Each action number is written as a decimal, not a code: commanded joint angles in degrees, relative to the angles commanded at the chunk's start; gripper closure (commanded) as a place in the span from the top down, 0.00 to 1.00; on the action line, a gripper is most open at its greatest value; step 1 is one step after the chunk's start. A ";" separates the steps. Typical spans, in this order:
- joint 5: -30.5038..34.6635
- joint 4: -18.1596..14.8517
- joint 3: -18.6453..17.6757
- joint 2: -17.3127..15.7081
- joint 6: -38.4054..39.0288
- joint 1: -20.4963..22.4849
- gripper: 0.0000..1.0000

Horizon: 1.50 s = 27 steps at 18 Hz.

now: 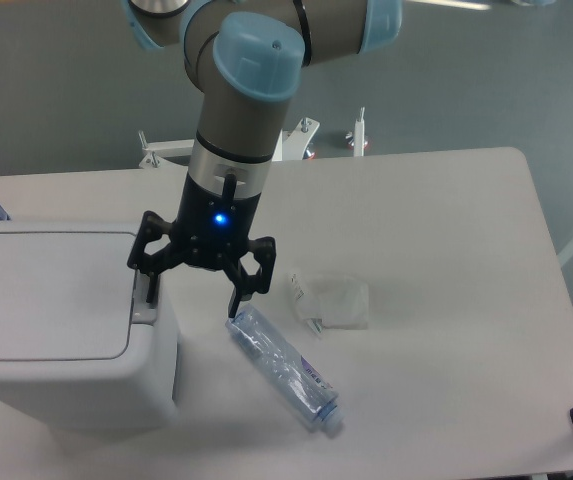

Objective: Open the trash can
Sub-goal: 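Raise the gripper away from the trash can as the lid opens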

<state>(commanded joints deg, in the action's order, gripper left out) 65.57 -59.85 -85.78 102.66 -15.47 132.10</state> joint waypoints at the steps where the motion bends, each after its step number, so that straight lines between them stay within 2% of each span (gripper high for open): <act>1: 0.00 0.09 0.00 0.00 0.00 0.00 1.00; 13: 0.00 0.09 -0.09 0.00 -0.09 0.00 1.00; 15: 0.17 0.09 1.66 -0.17 -0.44 0.00 1.00; 18: 5.51 -0.53 3.69 -2.10 -0.61 0.44 1.00; 20: 9.21 -0.96 3.78 -3.42 -0.70 2.01 1.00; 22: 15.61 -1.05 3.52 -5.00 -1.31 3.33 1.00; 24: 21.51 -2.28 3.08 -5.71 -5.42 5.27 1.00; 27: 26.71 -7.54 2.99 -7.64 -16.75 7.64 1.00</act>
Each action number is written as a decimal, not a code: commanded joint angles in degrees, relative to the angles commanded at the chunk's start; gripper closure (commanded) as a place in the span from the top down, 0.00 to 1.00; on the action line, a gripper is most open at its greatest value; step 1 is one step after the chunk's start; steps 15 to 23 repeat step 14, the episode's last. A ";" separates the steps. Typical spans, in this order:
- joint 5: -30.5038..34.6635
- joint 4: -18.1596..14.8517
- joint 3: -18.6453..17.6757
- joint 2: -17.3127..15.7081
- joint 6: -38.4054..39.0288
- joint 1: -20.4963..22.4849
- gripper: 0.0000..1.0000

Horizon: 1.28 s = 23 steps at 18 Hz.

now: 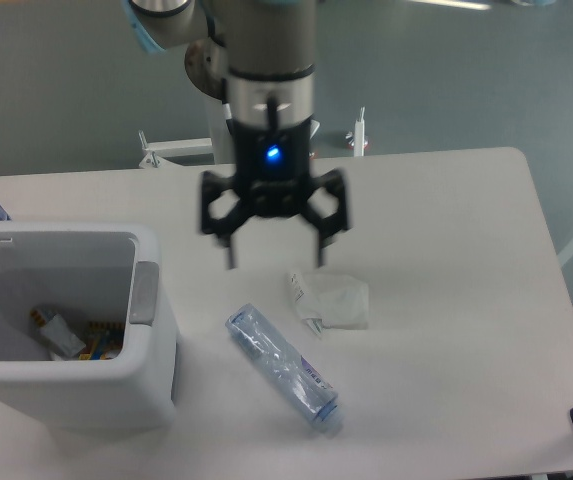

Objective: Open the trash can
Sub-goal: 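Raise the gripper away from the trash can as the lid opens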

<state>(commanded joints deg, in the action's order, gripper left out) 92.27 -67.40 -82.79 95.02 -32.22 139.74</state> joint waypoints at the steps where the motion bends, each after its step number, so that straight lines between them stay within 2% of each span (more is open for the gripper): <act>1: 0.53 -1.58 -0.17 -0.62 -3.34 0.88 1.00; 4: 0.80 -5.54 -0.96 -2.38 -10.74 3.95 1.00; 7: 0.89 -5.55 -4.30 -4.04 -17.51 6.68 1.00; 9: 0.89 -5.90 -5.27 -5.36 -19.98 7.30 1.00; 23: 0.98 -5.99 -5.45 -5.72 -20.08 7.13 1.00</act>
